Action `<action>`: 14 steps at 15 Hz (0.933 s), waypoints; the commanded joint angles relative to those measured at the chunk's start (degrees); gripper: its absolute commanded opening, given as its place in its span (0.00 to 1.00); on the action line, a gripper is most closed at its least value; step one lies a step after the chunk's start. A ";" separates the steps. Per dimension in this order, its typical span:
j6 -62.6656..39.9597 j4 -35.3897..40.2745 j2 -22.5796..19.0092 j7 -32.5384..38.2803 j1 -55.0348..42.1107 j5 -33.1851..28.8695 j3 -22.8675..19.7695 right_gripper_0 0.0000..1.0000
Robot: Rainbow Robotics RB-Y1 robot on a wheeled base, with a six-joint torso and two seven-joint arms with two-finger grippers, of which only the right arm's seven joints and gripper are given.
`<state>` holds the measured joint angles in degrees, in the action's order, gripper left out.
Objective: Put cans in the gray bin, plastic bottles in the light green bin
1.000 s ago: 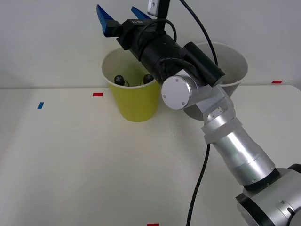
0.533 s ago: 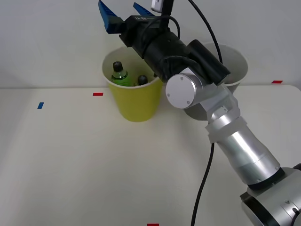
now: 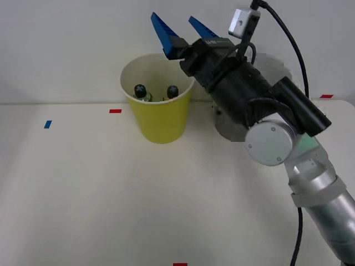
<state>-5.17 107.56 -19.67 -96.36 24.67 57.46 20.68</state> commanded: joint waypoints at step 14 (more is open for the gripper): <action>-0.02 26.03 -5.38 -5.86 -50.78 -18.00 -10.40 1.00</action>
<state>-5.18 132.73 -25.13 -101.75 -22.91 41.96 11.35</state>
